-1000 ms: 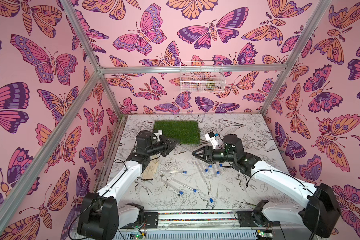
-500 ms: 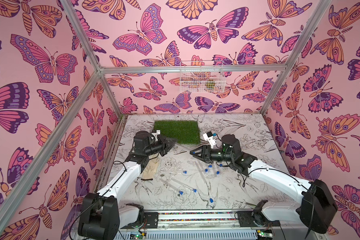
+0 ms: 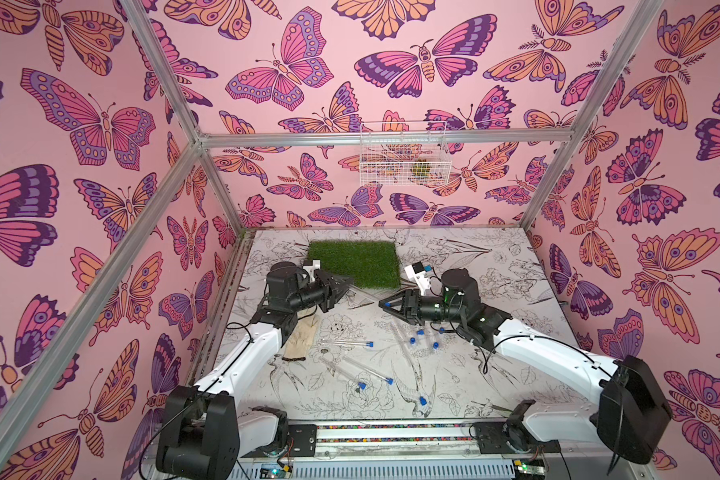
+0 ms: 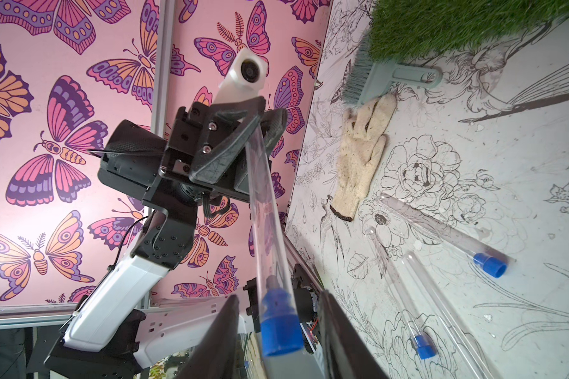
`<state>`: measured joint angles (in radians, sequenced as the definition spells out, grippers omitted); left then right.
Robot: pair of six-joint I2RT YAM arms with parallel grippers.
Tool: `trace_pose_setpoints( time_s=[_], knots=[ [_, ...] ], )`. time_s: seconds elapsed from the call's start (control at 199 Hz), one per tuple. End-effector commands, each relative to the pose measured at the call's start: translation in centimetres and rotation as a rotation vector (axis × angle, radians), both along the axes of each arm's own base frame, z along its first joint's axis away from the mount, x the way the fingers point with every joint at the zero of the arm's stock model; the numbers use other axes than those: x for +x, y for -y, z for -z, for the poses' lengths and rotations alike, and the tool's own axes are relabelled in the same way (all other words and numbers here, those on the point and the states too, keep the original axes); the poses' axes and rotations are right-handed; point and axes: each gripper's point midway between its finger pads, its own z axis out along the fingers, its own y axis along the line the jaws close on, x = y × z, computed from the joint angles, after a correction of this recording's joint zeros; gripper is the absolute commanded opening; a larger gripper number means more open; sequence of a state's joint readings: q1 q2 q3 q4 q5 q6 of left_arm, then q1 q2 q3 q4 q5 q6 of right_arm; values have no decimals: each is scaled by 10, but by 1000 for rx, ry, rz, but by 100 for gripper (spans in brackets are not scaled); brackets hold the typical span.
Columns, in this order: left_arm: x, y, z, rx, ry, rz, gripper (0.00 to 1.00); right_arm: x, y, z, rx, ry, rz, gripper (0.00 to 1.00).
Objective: Remove stoppers from test tubes
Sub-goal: Open the stopper on the test tube.
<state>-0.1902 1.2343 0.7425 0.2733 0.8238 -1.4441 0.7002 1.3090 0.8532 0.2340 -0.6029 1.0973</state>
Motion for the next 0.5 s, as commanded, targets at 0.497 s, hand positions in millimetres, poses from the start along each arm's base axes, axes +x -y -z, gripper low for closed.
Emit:
trace_pose_setpoints(
  time_s=[0.497],
  knots=[
    [-5,-2,1,-13,10,10,2,0,1,-15,37,45,16,34]
  ],
)
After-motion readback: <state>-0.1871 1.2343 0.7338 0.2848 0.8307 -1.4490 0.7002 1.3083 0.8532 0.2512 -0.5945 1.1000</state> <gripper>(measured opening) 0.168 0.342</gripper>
